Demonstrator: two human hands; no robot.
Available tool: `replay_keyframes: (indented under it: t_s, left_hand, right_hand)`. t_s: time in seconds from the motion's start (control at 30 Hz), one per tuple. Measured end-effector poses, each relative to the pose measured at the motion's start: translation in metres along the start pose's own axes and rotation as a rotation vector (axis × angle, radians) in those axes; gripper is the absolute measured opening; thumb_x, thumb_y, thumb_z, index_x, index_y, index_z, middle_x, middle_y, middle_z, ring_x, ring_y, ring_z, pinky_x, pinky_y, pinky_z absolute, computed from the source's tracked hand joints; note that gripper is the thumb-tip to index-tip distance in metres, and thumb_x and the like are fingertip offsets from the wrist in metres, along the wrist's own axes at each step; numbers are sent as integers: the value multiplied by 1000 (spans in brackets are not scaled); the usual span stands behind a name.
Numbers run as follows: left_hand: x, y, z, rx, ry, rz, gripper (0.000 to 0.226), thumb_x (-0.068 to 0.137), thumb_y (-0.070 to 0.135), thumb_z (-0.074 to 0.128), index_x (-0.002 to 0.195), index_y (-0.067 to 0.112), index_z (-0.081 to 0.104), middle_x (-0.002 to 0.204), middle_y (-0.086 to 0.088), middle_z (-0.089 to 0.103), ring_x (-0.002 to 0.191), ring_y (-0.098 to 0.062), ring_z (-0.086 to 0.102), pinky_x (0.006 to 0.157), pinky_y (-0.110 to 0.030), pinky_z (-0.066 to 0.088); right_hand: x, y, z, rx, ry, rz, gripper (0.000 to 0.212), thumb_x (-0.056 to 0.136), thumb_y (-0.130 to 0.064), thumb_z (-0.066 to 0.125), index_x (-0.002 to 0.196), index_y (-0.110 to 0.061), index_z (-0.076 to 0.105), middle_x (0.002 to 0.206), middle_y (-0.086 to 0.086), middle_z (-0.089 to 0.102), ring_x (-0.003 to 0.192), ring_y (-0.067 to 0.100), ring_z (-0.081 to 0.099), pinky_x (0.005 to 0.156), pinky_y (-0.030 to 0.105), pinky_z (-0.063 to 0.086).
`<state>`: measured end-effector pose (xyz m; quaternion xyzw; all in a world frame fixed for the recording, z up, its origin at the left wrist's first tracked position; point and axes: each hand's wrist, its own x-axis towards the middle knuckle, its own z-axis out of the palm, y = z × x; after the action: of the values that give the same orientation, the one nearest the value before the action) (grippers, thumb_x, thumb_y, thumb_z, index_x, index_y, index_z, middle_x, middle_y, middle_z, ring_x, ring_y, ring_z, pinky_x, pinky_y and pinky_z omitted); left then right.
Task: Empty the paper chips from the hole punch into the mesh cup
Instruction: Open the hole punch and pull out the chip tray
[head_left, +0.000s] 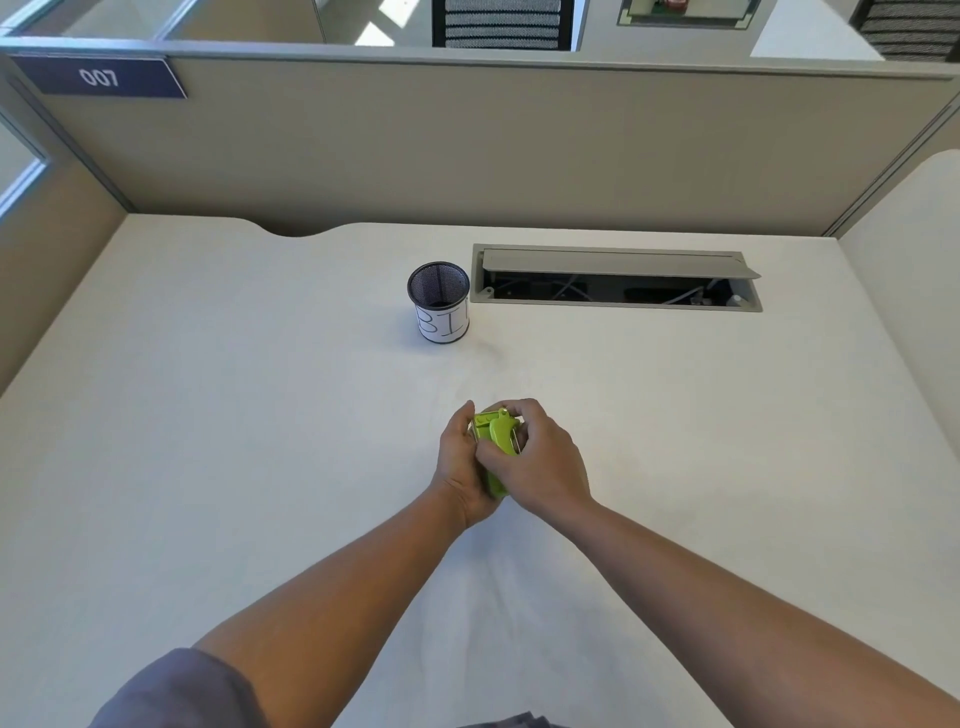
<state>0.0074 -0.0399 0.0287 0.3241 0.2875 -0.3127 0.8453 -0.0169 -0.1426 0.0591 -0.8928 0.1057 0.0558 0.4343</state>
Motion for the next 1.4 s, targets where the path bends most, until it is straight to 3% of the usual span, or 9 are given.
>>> replay_keyframes:
  t_s: [0.2, 0.5, 0.73, 0.93, 1.4]
  left_hand:
    - [-4, 2, 3, 31, 1, 10, 47, 97, 51, 38, 87, 19, 70, 78, -7, 72, 70, -24, 70, 64, -28, 55]
    - [-5, -2, 6, 100, 29, 36, 39, 96, 45, 38, 85, 20, 65, 73, -5, 69, 66, -22, 67, 61, -25, 53]
    - [-5, -5, 9, 102, 43, 49, 40, 95, 45, 37, 81, 21, 66, 71, -4, 69, 64, -21, 67, 59, -25, 52]
    - [-4, -6, 10, 79, 51, 60, 44, 93, 44, 39, 72, 21, 69, 69, -3, 69, 62, -20, 68, 59, -25, 51]
    - [-4, -4, 15, 74, 65, 28, 45, 93, 47, 37, 73, 21, 69, 71, -3, 70, 65, -21, 68, 60, -25, 52]
  right_hand:
    - [-1, -3, -2, 6, 31, 31, 38, 63, -62, 62, 94, -42, 51, 72, -20, 62, 66, -1, 61, 54, 25, 41]
    - [-4, 3, 2, 75, 75, -33, 34, 60, -54, 65, 88, -41, 50, 63, -19, 60, 61, 2, 61, 53, 23, 41]
    - [-6, 5, 1, 91, 116, -65, 33, 61, -52, 66, 87, -40, 51, 61, -25, 59, 60, -1, 61, 51, 18, 39]
    - [-7, 2, -1, 93, 127, -96, 30, 61, -50, 65, 85, -40, 51, 72, -39, 61, 66, -4, 62, 50, 14, 38]
    - [-3, 3, -4, 106, 153, -122, 27, 61, -48, 65, 81, -37, 51, 67, -34, 61, 60, 0, 60, 49, 13, 35]
